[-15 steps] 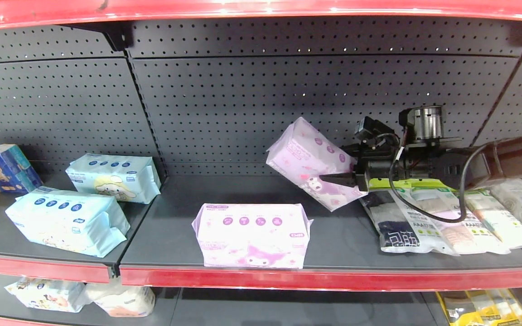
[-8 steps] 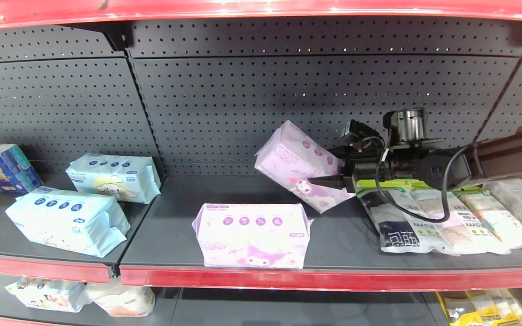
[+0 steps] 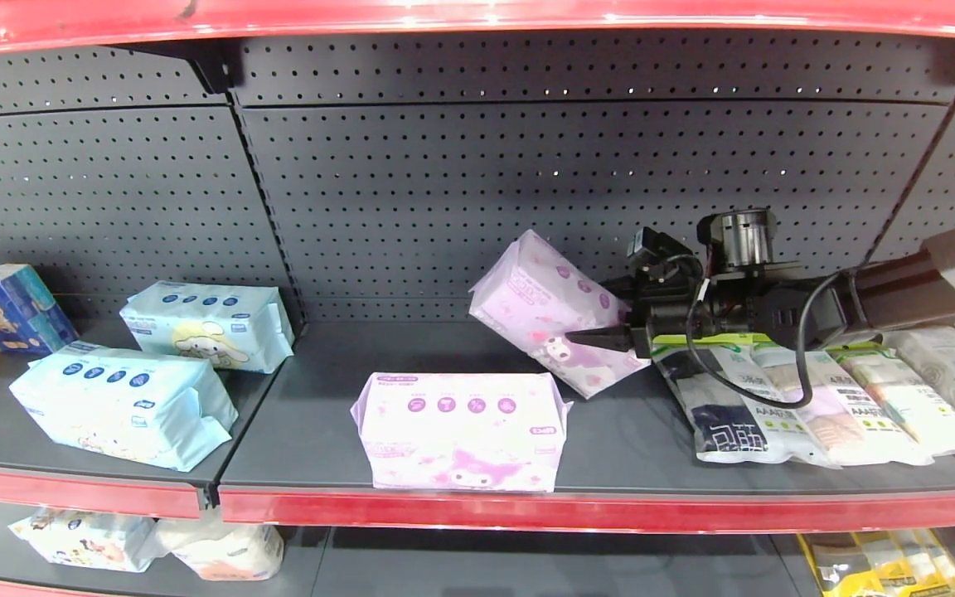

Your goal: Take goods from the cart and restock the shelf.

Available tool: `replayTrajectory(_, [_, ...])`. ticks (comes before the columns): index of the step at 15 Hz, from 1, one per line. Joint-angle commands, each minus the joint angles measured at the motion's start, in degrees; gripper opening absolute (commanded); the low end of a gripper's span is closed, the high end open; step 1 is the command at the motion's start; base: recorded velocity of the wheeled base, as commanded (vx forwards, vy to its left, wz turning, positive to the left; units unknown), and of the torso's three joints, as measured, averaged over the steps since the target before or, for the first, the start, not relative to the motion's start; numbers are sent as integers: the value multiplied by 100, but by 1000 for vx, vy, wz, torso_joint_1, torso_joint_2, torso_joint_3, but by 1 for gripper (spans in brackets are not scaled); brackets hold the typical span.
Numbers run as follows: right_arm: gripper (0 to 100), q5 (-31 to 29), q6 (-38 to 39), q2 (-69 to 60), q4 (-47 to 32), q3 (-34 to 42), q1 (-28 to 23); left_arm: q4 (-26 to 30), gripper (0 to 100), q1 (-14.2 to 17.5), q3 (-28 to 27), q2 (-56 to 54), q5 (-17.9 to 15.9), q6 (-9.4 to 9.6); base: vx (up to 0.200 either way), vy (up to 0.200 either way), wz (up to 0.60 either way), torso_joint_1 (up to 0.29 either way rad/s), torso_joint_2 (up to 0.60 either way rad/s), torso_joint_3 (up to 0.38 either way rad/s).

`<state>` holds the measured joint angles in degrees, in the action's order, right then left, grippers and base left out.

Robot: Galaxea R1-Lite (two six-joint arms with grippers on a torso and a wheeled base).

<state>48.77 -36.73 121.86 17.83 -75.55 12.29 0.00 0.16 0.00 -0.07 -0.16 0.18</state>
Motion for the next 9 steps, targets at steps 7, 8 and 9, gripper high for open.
replayTrajectory(7, [0,361,-62,347,-8,-444,-148,0,100,2,0,7,-2,-1,0,0,0,0,0,0])
replayTrajectory(8, [0,378,-89,347,-8,-417,-165,0,100,2,0,7,-2,-1,0,0,0,0,0,0])
replayTrajectory(9, [0,378,-80,339,-26,-408,-192,0,100,2,0,7,-2,-1,0,0,0,0,0,0])
